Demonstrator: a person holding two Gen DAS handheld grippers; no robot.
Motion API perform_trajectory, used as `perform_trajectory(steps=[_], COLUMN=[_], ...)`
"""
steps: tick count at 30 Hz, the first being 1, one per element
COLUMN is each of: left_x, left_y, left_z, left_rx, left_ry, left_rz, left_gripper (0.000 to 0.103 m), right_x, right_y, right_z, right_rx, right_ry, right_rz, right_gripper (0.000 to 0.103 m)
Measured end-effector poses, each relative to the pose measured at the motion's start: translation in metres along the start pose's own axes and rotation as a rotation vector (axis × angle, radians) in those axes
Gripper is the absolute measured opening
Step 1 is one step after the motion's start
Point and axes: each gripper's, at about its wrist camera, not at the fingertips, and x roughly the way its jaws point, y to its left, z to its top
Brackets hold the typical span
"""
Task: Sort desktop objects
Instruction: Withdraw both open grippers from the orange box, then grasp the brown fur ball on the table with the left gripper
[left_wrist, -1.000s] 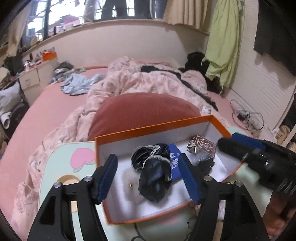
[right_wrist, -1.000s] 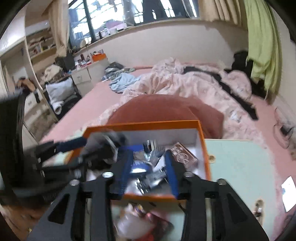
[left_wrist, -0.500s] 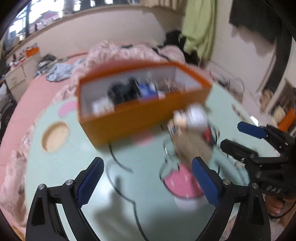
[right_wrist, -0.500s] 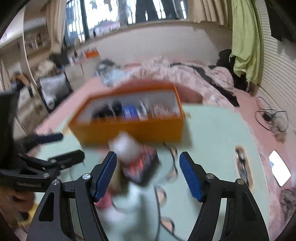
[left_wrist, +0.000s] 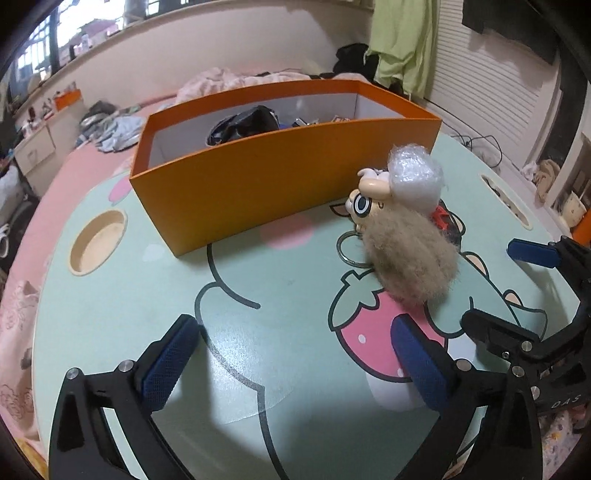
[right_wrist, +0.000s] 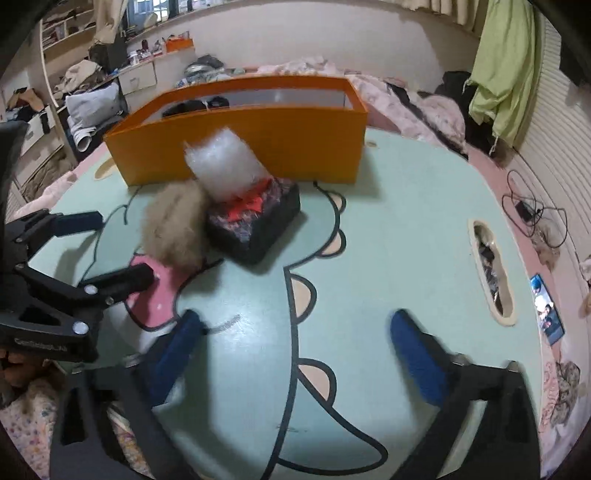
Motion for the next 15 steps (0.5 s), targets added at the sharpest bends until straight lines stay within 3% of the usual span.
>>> perform_trajectory(steps=[15], left_x=[0.0017], left_y=[0.0003], left_z=[0.0028], left_rx=[0.003], left_ry=[-0.003], left_rz=[-0.004], left_gripper=[0.103], right_x=[0.0004], right_y=[-0.0035], right_z=[0.0014], right_rx=[0.010], right_ry=[-0.025], right_rz=[-0.009], right_gripper=[0.103])
